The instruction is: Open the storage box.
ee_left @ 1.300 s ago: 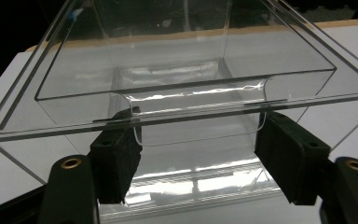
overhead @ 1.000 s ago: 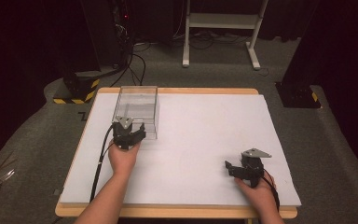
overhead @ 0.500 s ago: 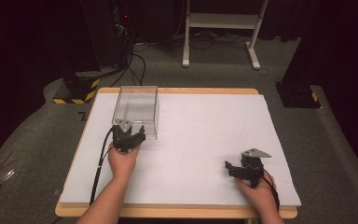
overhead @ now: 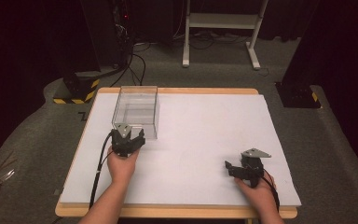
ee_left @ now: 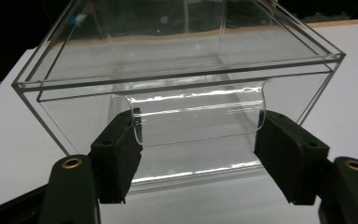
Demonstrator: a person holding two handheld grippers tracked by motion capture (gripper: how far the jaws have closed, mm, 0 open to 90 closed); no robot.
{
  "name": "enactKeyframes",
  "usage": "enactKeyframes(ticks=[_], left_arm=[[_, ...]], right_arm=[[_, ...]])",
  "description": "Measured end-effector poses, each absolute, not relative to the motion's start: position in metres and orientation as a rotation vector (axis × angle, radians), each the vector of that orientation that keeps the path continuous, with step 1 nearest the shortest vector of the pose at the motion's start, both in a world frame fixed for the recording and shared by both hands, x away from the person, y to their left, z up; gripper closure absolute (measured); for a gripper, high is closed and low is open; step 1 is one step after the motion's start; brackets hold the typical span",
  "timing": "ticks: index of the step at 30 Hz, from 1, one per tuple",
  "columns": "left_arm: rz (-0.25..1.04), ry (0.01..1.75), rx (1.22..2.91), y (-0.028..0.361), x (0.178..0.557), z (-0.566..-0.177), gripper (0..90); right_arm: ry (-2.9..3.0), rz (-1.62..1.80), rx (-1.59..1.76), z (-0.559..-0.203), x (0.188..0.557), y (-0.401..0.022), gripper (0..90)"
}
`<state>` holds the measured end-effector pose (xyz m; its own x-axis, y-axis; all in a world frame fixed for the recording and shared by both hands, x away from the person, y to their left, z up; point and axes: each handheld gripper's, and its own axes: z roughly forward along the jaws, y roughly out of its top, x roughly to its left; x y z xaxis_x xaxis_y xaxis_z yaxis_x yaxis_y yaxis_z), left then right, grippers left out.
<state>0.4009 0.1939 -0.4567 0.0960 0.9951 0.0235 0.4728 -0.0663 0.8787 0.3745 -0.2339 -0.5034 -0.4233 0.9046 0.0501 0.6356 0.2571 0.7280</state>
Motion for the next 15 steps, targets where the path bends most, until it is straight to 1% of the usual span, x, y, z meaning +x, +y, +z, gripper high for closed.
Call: enactKeyframes(ticks=[15], left_arm=[[0.893, 1.450, 1.639, 0.195, 0.376, -0.458, 32.9]], right_arm=[[2.156, 0.975, 1.405, -0.503, 0.374, -0.234, 21.3]])
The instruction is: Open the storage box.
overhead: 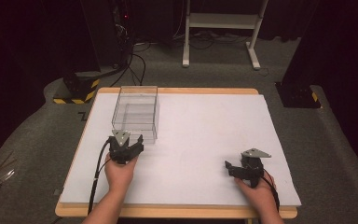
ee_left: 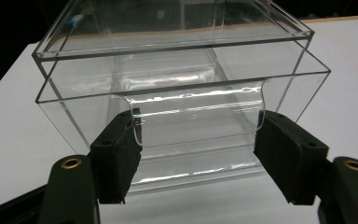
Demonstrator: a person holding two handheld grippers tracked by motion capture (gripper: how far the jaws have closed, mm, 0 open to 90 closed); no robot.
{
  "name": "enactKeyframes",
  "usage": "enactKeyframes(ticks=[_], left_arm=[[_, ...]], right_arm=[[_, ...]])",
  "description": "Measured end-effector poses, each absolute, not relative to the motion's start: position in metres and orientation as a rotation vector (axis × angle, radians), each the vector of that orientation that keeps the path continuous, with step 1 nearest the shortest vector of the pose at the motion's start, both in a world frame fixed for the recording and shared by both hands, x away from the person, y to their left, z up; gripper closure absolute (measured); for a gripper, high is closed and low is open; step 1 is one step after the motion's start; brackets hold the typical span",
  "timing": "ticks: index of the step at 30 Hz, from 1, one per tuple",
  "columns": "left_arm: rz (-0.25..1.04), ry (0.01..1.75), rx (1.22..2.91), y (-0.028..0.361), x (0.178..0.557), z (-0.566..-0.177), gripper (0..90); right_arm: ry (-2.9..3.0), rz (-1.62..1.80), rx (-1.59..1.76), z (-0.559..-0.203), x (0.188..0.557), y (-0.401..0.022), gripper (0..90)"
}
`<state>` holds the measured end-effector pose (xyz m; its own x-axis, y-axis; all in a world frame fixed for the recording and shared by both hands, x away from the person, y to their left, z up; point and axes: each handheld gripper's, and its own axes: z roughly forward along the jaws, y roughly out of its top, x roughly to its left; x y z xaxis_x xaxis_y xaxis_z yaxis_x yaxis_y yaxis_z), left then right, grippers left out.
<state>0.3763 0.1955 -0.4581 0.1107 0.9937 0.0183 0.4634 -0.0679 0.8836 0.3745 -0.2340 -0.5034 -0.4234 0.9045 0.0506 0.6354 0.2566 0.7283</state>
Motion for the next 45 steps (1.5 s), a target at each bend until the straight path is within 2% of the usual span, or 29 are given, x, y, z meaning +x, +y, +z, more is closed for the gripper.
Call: enactKeyframes(ticks=[45], left_arm=[[0.896, 1.406, 1.650, 0.195, 0.294, -0.467, 33.0]], right_arm=[[2.156, 0.977, 1.405, -0.503, 0.374, -0.234, 21.3]])
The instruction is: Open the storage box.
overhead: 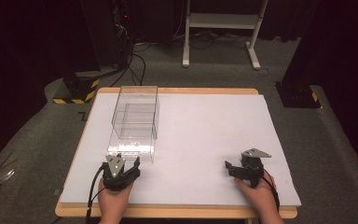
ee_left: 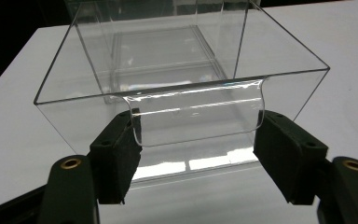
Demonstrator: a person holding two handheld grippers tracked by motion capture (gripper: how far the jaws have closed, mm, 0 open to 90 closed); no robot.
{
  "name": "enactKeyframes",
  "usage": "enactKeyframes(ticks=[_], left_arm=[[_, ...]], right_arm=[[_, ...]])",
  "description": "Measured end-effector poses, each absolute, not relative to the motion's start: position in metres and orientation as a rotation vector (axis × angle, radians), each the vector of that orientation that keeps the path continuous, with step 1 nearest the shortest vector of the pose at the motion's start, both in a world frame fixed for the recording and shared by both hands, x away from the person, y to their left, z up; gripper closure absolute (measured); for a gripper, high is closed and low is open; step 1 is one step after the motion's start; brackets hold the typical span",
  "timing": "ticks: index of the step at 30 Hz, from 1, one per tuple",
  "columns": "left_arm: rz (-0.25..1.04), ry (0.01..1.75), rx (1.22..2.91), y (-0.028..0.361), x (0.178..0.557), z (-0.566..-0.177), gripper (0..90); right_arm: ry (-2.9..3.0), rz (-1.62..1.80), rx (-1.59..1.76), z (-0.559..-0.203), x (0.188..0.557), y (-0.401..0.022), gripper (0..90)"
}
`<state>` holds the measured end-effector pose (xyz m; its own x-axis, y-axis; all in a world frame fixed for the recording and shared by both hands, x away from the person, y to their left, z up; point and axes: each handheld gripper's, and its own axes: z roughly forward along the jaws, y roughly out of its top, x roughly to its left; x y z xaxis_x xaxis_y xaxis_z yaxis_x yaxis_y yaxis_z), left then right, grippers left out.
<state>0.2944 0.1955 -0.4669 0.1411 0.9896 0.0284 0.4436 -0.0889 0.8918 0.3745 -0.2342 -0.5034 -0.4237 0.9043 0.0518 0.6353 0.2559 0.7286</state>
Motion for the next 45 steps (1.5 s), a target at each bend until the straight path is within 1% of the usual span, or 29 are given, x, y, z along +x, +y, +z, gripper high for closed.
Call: enactKeyframes(ticks=[14, 32, 35, 41, 45], left_arm=[[0.900, 1.400, 1.653, 0.195, 0.272, -0.467, 33.0], [0.887, 1.389, 1.651, 0.198, 0.266, -0.467, 32.7], [0.865, 1.387, 1.647, 0.200, 0.266, -0.468, 32.3], [0.832, 1.405, 1.631, 0.205, 0.266, -0.469, 25.0], [0.835, 1.403, 1.617, 0.205, 0.265, -0.466, 22.7]], right_arm=[[2.155, 0.977, 1.405, -0.503, 0.374, -0.234, 21.3], [2.155, 0.977, 1.405, -0.503, 0.374, -0.234, 21.3], [2.156, 0.977, 1.405, -0.503, 0.374, -0.234, 21.3], [2.156, 0.976, 1.405, -0.503, 0.374, -0.234, 21.3], [2.156, 0.977, 1.405, -0.503, 0.374, -0.234, 21.3]])
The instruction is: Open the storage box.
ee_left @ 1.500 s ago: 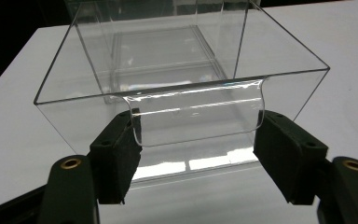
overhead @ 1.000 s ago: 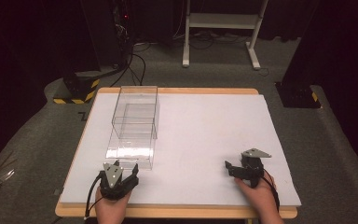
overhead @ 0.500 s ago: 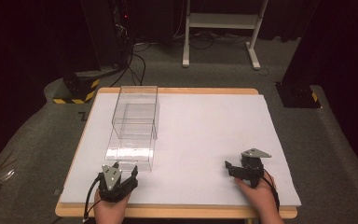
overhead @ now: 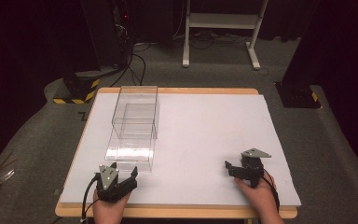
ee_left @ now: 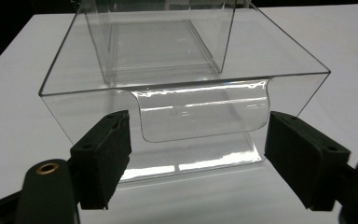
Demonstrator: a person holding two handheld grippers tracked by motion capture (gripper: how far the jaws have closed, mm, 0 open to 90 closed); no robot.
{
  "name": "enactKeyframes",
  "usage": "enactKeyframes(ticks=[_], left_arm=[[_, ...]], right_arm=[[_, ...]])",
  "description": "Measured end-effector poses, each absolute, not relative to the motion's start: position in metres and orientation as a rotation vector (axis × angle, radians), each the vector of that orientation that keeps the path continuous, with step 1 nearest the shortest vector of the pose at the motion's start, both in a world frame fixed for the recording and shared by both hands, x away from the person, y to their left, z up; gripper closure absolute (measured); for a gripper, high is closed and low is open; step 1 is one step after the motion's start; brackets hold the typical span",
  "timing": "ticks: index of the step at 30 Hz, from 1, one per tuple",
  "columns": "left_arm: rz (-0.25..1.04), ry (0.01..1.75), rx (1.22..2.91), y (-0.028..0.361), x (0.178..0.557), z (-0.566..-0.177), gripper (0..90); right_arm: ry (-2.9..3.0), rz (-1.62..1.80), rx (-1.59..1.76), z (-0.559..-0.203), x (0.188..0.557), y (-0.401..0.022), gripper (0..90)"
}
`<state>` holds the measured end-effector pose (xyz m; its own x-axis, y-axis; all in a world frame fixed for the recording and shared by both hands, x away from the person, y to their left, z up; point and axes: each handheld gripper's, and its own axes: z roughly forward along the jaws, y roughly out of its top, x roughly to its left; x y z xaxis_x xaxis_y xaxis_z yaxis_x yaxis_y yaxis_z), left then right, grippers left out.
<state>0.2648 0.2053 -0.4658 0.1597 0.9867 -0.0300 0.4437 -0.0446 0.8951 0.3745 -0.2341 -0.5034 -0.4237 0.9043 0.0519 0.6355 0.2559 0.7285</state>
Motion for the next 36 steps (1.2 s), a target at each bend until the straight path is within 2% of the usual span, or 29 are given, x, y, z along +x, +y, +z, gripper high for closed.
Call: enactKeyframes(ticks=[9, 21, 36], left_arm=[[0.826, 1.381, 1.577, 0.208, 0.262, -0.455, 21.4], [0.848, 1.336, 1.570, 0.209, 0.263, -0.442, 23.8], [0.814, 1.256, 1.583, 0.210, 0.281, -0.419, 25.1]], right_arm=[[2.157, 0.976, 1.405, -0.503, 0.374, -0.234, 21.3], [2.157, 0.974, 1.404, -0.503, 0.374, -0.234, 21.3], [2.156, 0.973, 1.404, -0.503, 0.374, -0.234, 21.3]])
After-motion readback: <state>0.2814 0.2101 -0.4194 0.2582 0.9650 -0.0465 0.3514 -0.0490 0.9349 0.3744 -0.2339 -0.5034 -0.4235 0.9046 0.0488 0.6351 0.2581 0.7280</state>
